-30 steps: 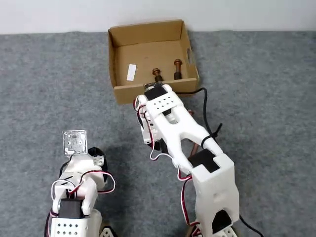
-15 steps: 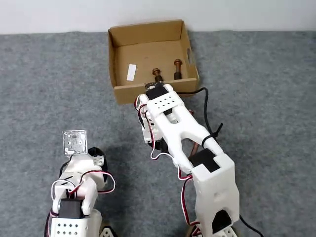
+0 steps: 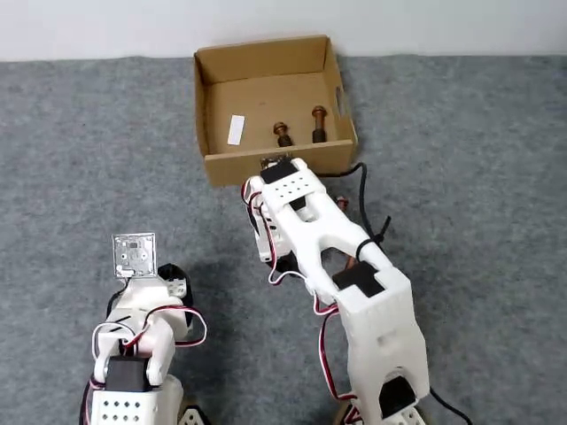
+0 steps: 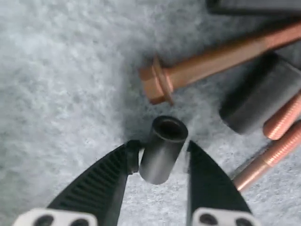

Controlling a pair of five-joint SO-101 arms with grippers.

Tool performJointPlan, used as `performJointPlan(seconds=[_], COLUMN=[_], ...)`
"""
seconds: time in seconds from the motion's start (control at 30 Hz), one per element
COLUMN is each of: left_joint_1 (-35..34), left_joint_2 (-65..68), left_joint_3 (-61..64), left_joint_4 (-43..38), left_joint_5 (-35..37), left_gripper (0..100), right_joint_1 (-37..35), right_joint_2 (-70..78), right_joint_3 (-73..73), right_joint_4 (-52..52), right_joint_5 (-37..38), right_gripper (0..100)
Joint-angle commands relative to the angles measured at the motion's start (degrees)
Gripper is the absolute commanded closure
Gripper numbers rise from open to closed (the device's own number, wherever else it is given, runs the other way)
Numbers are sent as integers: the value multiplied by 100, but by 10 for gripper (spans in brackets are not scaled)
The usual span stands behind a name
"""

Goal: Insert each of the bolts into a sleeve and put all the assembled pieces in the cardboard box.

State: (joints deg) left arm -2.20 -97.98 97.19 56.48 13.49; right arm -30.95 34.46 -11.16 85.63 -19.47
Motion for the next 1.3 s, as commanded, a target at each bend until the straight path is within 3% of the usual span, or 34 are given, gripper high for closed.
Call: performJointPlan(seconds=[0.0,0.1,0.33,0.57,0.93,1.27], left_joint_1=[-9,-9,-9,44,53,1037], left_joint_2=[0,0,0,-35,-35,9], left_joint_3=[-40,-40,-40,-40,-145,-1147], left_joint_4=[44,44,44,193,211,220], left_joint_5=[53,53,53,53,18,18], left_gripper=[994,994,994,994,994,994], right_joint_1=[66,75,75,84,1191,2185], right_joint_2=[48,31,-470,-1921,-4787,-7644], right_joint_3=[-123,-325,-1055,-1125,967,3499], right_joint_4=[-163,-127,892,1719,1710,796], right_joint_5=[-9,-9,-18,-18,-18,-9], right_gripper=[916,995,990,990,990,990])
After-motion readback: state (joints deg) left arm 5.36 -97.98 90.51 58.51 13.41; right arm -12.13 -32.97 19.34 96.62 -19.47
